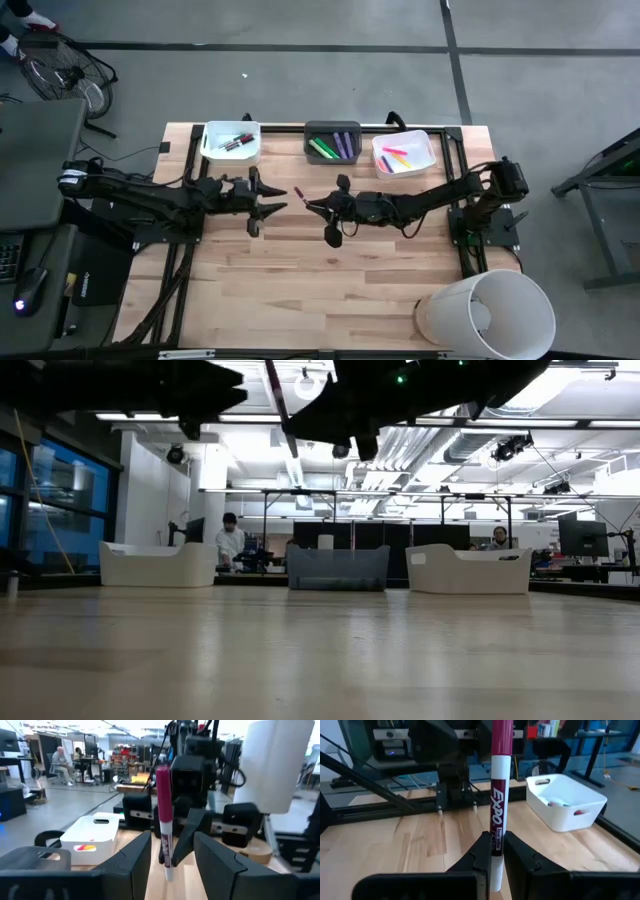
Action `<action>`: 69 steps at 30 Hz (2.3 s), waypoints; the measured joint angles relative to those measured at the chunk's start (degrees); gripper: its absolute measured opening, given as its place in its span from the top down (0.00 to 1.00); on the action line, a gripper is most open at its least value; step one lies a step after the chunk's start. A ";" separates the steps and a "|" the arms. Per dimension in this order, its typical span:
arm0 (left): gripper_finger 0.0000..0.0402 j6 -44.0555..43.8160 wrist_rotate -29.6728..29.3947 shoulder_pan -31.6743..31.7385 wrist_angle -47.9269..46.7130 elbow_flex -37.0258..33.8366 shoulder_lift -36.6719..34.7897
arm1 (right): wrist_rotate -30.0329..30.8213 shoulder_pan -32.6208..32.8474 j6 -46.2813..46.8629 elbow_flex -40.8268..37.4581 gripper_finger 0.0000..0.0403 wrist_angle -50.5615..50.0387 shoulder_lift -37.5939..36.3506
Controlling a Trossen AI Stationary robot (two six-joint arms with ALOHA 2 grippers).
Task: Pick & Place Markers
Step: Put the pink highlighter pen into the left white bin
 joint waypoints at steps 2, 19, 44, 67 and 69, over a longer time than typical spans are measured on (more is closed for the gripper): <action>0.63 1.00 -0.44 0.00 -0.49 1.31 1.91 | -0.49 -0.27 -1.07 0.00 0.93 1.12 0.00; 0.63 4.78 -2.50 0.02 3.87 12.52 16.57 | -3.06 -0.49 -4.86 0.00 0.94 5.64 -0.04; 0.92 5.42 0.67 -0.02 0.43 12.86 16.52 | -2.89 -0.49 -5.06 0.00 0.93 2.98 -0.04; 0.92 6.10 -0.22 0.00 -1.02 12.83 16.47 | 3.91 -0.49 -4.86 0.00 0.63 -1.73 -2.17; 0.92 6.75 -1.23 -0.02 -1.69 12.81 16.47 | 7.38 -0.51 -4.97 0.00 0.61 -5.53 -3.59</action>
